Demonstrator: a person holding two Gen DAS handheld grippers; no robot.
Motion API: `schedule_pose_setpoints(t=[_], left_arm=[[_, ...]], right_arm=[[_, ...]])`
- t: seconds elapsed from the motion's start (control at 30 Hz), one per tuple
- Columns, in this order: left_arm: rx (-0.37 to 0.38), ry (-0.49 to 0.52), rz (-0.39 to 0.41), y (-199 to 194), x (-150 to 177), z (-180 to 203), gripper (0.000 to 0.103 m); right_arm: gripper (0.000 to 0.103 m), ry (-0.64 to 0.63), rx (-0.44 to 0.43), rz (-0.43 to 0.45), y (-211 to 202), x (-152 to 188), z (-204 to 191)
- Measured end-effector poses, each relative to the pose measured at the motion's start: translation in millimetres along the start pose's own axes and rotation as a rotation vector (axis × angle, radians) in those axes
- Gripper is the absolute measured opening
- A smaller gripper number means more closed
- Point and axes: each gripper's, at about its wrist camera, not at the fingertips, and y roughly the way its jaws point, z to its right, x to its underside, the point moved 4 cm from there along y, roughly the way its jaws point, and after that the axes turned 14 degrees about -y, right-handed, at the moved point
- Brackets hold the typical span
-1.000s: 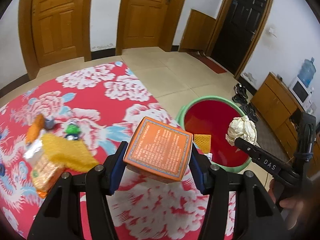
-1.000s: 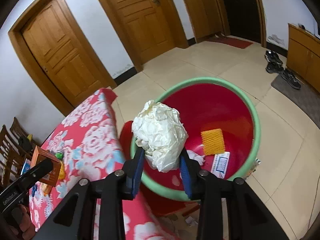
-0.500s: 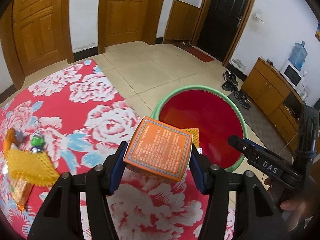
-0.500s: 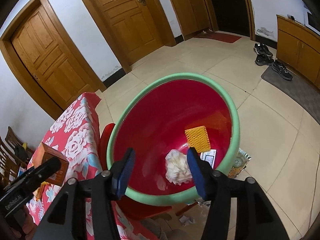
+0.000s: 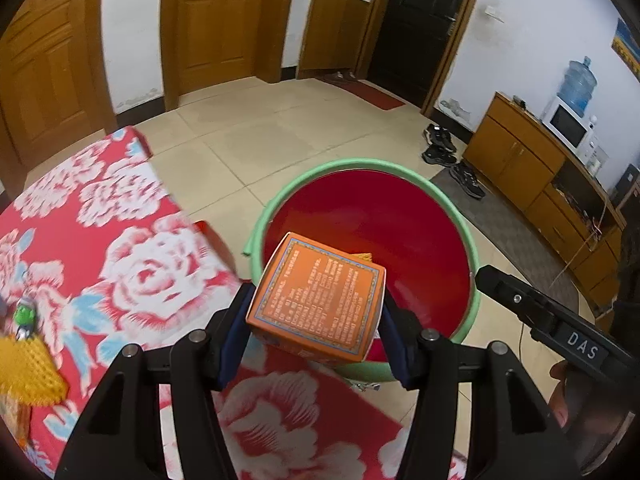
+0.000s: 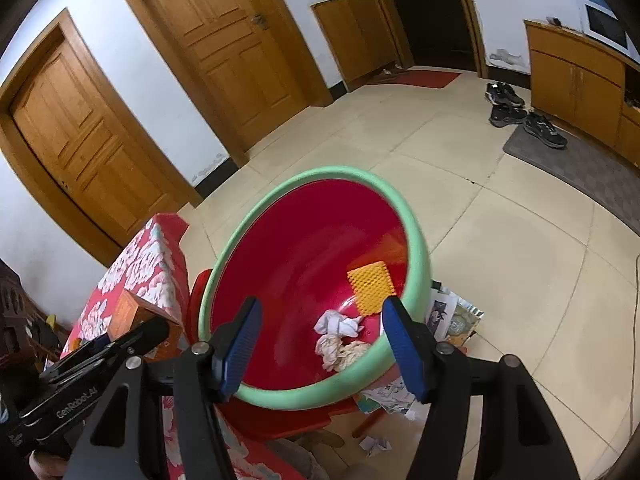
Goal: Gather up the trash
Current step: 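Open the left gripper to drop the orange box into the bucket, then move both grippers back over the table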
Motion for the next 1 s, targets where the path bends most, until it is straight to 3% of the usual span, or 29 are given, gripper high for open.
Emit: schedule_pose_setpoints(t=[0.43,0.73,1.0], left_arm=[[0.015,0.009,0.011,3,-3,14,0.069],[0.025,-0.049,0.031,-21,-3,-2,0.069],[-0.016,-0.101,0.064,-52,2,-29,0.069]], right_arm=[[0.069,0.037,0.014,0.019,-8,-1,13],[0.069,0.013,0.002,0.021,-14,-2,4],[0.071,-0.023,-0.032,0.02,-18,-1,-16]])
